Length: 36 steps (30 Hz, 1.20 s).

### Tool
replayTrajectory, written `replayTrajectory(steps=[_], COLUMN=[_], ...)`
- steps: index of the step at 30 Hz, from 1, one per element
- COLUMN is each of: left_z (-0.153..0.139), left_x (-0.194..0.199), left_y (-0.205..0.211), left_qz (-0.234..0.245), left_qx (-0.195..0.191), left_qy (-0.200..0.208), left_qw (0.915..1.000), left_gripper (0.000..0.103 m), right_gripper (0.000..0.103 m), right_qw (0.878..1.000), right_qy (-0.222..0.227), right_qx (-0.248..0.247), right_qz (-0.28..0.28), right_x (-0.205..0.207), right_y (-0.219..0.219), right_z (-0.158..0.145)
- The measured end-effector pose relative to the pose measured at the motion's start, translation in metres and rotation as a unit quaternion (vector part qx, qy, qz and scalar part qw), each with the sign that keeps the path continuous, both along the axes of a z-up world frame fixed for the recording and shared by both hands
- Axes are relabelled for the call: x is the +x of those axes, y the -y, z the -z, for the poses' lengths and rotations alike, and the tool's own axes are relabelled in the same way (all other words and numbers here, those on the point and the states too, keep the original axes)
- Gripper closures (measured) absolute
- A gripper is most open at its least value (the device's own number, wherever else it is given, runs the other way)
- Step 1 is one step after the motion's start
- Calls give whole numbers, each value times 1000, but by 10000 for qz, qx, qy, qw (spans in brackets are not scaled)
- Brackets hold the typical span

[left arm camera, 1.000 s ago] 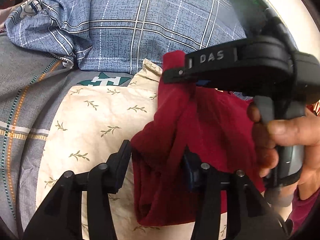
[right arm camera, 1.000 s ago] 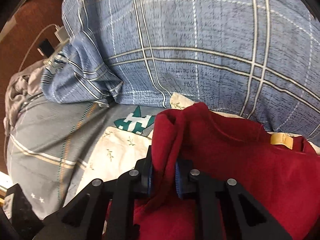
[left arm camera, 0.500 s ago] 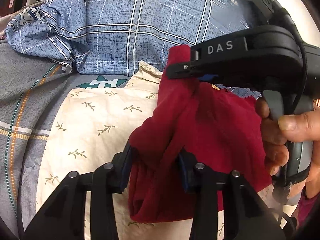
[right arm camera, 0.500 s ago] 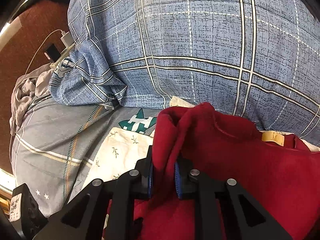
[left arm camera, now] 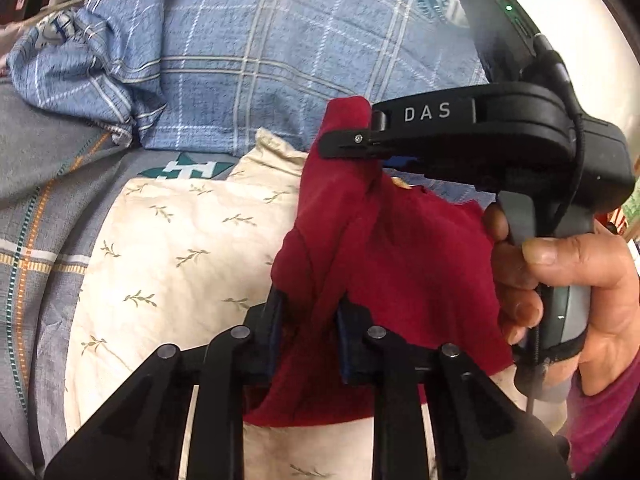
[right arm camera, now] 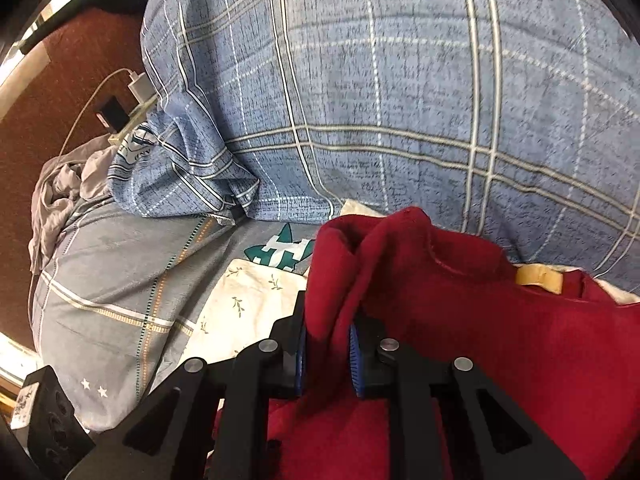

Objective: Fold small clothes

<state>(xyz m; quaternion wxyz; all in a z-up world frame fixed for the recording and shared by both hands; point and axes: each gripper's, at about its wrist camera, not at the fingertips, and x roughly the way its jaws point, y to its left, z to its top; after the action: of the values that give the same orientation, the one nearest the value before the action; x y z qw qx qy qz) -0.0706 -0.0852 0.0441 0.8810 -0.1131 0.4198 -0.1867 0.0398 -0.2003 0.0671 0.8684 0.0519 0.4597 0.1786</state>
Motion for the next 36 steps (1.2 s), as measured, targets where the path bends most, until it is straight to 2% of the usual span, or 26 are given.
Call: replayTrajectory(steps=[10, 16, 30, 36], left_z=[-41, -57, -66, -51], left_x=[-16, -26, -36, -25], left_y=[48, 88, 172, 221], left_qz=[513, 824, 1381, 1704], left_qx=[-144, -27, 217, 217], left_qy=[127, 242, 221, -43], left_qw=[9985, 9963, 9899, 9851], left_gripper=[85, 85, 85, 86], right_gripper=[88, 88, 89, 89], right_qw=[9990, 9981, 9960, 9946], right_qy=[404, 503, 523, 357], right_qx=[-138, -141, -138, -247], right_qz=[92, 342, 707, 942], right_x=[-29, -44, -68, -63], right_y=[44, 88, 171, 214], right_z=[-41, -58, -68, -63])
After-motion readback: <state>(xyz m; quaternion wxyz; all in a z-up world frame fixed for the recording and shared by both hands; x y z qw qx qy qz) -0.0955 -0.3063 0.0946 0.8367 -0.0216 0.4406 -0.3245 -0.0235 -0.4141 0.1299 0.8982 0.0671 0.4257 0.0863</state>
